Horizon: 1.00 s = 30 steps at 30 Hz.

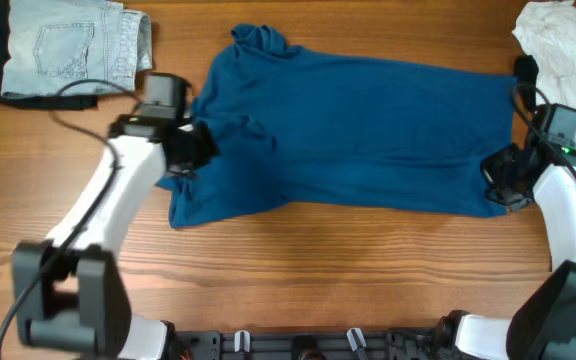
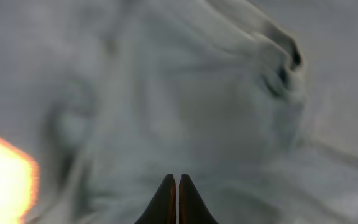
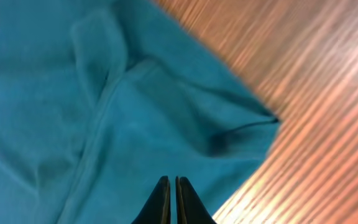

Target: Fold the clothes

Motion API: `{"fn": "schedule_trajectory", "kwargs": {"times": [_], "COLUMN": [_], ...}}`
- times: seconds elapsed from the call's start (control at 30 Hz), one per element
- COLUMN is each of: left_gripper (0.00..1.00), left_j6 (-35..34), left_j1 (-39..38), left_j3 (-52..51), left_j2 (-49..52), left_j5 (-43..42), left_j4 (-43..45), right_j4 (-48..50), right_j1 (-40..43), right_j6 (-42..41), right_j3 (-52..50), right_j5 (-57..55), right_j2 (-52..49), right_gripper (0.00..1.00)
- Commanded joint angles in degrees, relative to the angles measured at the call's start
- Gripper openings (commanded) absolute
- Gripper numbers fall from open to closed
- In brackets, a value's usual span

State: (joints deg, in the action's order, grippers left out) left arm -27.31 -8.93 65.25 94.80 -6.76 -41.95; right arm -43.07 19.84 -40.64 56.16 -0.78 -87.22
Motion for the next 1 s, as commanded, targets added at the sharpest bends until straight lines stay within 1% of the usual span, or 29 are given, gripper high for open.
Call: {"fn": "schedule_trajectory", "kwargs": {"times": [0.0,0.1,0.17,0.3,0.37,0.5,0.57,0.67,0.8,0.97], "left_gripper": [0.04,0.04,0.04,0.04,0.04,0.04,0.04,0.04,0.04,0.04], "left_j6": [-0.92,-1.7,-1.68,-1.64,-1.64,-1.81,-3.58,-3.72,-6.19,-6.19], "left_j1": [-2.56,-2.6,-2.38,-2.36,-2.36,-2.36,-2.36,-2.36,-2.36,-2.36], "left_j3": [0.39,0.39,0.39,0.39,0.39,0.37,0.37,0.37,0.39,0.39], "left_j2": [7.06,11.72,13.92,15.13,15.13,15.15,15.15,15.15,15.15,14.95], "left_j5": [-1.16,-1.36,-1.36,-1.09,0.13,7.37,10.36,10.49,10.54,10.54], "left_j4": [2.25,3.02,3.06,2.56,2.05,-0.79,-2.1,-3.39,-6.75,-10.54], "right_j4": [0.85,2.69,3.23,3.26,2.67,1.75,0.72,-1.6,-2.75,-4.48], "right_j1": [-0.76,-0.74,-0.74,-0.7,-0.68,-0.68,-0.61,-0.59,-0.31,0.11], "right_j6": [1.09,1.09,1.11,-0.39,-2.47,-3.26,-4.5,-9.03,-10.6,-10.56], "right_j3": [-0.02,-1.31,-1.66,-1.66,-1.66,-1.66,-1.66,-1.66,-1.64,-1.64], "right_j5": [2.62,2.78,2.71,1.75,-0.57,-5.31,-7.56,-10.05,-10.25,-11.39], "right_j2": [-4.66,-9.01,-12.02,-16.37,-17.66,-17.99,-17.99,-17.86,-17.46,-15.43], "right_gripper": [0.06,0.08,0.05,0.04,0.04,0.04,0.04,0.04,0.04,0.04]}}
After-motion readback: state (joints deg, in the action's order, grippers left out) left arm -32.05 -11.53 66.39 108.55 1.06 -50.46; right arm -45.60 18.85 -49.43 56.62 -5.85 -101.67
